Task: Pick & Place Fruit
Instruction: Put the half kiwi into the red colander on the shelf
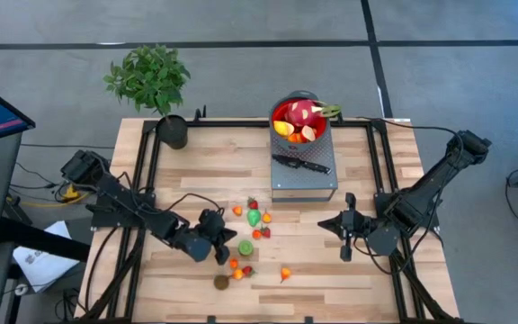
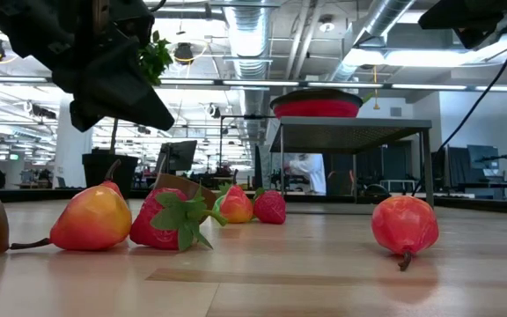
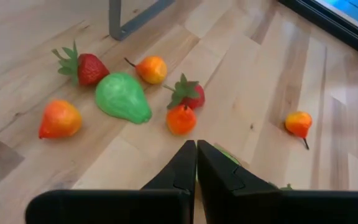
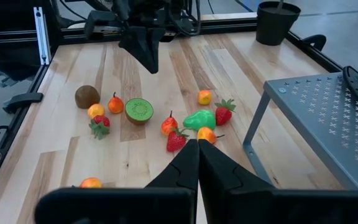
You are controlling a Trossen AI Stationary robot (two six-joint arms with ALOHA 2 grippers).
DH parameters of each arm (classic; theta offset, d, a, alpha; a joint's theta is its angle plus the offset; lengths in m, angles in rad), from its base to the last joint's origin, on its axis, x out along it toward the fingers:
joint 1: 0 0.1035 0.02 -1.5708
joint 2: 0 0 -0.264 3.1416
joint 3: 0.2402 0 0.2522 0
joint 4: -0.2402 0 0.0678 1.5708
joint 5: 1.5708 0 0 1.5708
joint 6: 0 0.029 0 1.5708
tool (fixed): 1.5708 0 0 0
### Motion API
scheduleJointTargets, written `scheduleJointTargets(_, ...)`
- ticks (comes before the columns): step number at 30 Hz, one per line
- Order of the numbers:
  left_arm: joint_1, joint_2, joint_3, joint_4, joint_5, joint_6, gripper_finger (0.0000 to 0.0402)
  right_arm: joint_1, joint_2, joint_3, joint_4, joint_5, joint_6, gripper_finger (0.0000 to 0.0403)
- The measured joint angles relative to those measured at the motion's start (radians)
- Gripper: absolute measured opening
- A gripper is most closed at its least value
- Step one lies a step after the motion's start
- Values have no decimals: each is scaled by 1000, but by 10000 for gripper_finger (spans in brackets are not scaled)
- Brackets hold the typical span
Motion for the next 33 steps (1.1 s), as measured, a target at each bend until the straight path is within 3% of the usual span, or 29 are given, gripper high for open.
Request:
scheduleJointTargets(7,8,0,0,0,20,1,39,0,0,0,-9,0,0,0)
scheduleJointTargets(11,28,0,0,0,61,1,95,0,0,0,-15,0,1,0)
scheduleJointTargets(25,120,0,0,0,60,-48,304,0,0,0,-15,0,2,0)
scheduleJointTargets(33,121,-1,0,8,61,-58,346,0,0,0,-14,1,2,0)
